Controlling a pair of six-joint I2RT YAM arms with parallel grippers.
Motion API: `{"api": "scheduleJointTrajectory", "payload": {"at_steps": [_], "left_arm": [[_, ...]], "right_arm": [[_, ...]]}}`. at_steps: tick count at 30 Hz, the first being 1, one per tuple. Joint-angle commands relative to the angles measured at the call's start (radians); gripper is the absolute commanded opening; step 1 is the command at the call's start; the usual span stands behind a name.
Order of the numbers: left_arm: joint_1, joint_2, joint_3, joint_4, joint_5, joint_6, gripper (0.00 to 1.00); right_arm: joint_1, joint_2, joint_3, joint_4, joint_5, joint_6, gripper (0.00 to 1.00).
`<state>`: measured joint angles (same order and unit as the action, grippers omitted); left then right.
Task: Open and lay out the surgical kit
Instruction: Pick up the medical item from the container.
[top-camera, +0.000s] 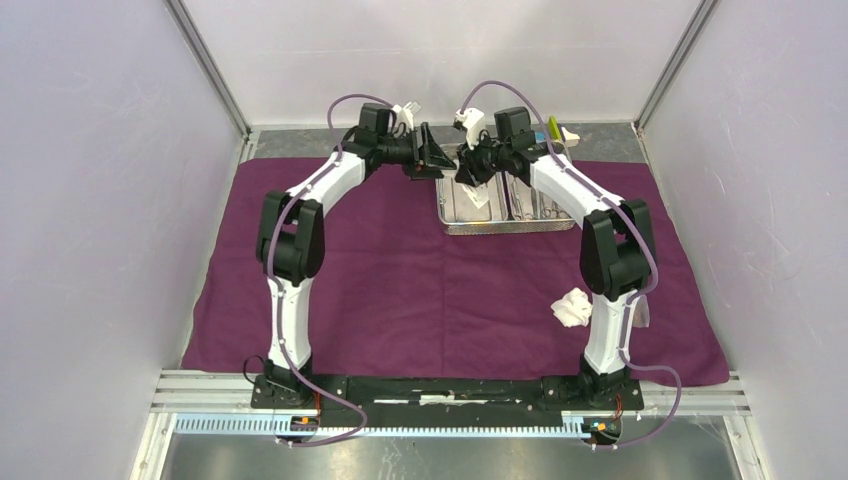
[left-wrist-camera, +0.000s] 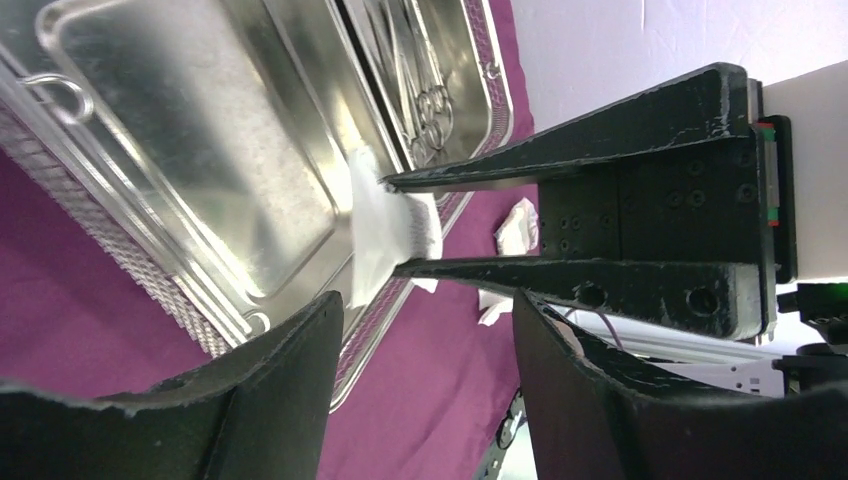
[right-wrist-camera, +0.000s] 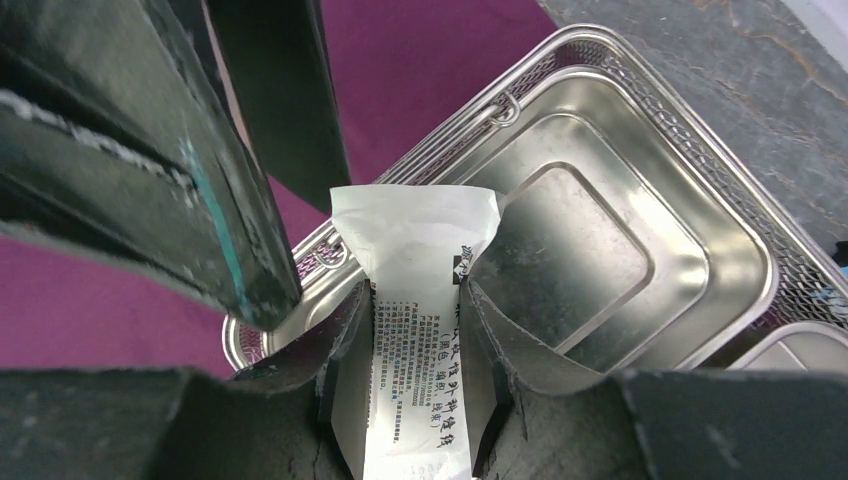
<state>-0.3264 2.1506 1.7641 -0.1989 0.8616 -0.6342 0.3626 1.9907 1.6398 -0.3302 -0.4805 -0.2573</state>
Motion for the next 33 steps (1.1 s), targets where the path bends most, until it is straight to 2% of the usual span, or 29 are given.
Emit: {"api": "scheduleJointTrajectory", "payload": {"at_steps": [1, 7, 16, 33], "left_arm": [[-0.013, 0.012, 0.045, 0.086, 0.017, -0.092, 0.68], [-0.012, 0.031, 0.048, 0.092, 0.004, -0.090, 0.62], [-0.013, 0.052, 0.045, 0.093, 0.012, -0.095, 0.61], [-0.033, 0.081, 0.024, 0.195, 0.093, -0.229, 0.24]], "right_arm": [[-0.001, -0.056, -0.021, 0.052, -0.044, 0.030, 0.33], [0.000, -0.072, -0.052, 0.066, -0.060, 0.039, 0.33], [0.000, -0.098, -0.077, 0.085, -0.066, 0.046, 0.33], [-0.001, -0.082, -0.094, 0.092, -0.047, 0.054, 0.33]]}}
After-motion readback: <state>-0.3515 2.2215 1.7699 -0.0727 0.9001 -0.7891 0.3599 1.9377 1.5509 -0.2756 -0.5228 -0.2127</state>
